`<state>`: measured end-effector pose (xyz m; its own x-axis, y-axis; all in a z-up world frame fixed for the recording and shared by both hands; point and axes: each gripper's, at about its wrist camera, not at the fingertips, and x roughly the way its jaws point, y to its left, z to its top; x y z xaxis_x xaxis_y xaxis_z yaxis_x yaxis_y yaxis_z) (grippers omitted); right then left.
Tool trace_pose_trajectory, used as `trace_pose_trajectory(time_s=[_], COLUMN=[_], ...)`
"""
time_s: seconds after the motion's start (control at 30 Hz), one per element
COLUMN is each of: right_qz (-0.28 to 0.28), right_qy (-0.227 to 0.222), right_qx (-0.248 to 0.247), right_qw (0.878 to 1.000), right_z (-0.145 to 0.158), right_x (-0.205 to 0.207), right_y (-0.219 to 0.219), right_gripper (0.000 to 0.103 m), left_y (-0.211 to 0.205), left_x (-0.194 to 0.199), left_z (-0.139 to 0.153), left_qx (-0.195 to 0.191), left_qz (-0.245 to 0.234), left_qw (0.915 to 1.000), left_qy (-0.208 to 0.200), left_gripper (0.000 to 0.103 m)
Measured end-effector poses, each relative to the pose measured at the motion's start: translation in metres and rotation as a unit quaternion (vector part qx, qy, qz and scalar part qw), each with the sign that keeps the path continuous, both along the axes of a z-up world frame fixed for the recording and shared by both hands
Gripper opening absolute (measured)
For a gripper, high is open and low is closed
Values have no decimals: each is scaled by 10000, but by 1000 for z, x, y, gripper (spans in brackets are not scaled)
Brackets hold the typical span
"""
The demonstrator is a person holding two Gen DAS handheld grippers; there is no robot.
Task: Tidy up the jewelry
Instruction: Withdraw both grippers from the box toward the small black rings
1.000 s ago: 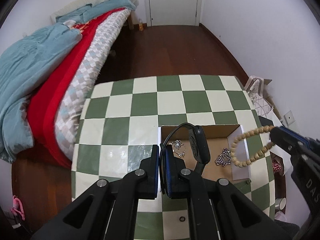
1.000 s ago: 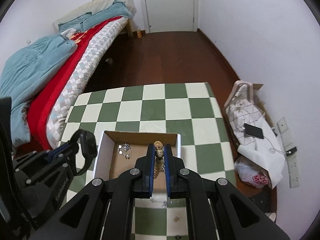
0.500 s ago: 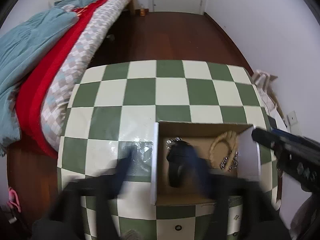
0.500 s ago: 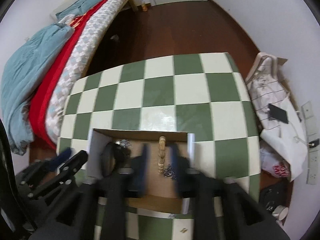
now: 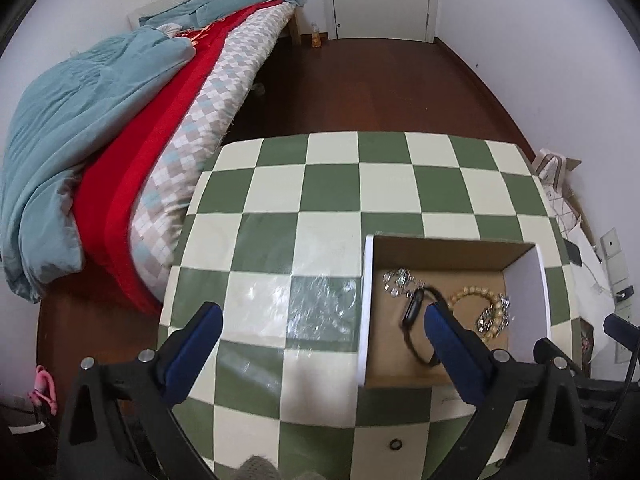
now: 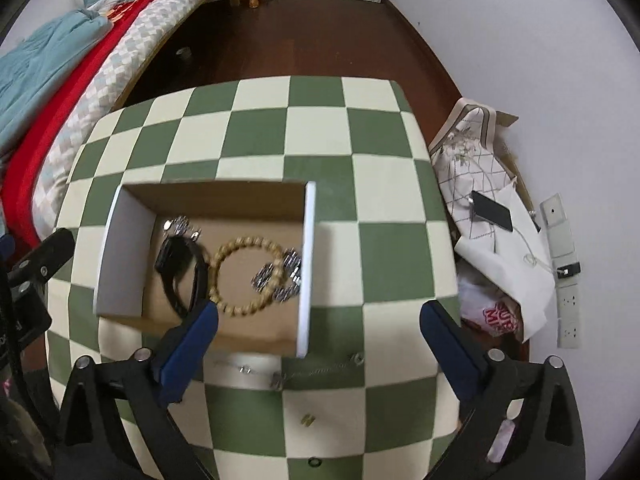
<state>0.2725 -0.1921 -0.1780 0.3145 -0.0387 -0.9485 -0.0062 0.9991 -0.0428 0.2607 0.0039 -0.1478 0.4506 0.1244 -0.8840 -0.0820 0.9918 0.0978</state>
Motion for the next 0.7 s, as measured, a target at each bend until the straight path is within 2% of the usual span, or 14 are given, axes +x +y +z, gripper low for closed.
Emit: trace_pose_trajectory(time_s=[0.33, 0.7], right_qz=[-16, -72], right_qy=[-371, -1007], right_qx=[44, -31], right_qw=[9993, 9949], right_z=[24, 72], right_x=[-43, -93], right_y=[14, 16], right_gripper=[102, 103], left_y=[6, 13], left_x=[-40, -90], left_z=[19, 60], left_qx=[158, 225], left_qz=[-20, -69], left_qw=[9997, 9968], left_qy=[-204, -769], left_gripper=[103, 103])
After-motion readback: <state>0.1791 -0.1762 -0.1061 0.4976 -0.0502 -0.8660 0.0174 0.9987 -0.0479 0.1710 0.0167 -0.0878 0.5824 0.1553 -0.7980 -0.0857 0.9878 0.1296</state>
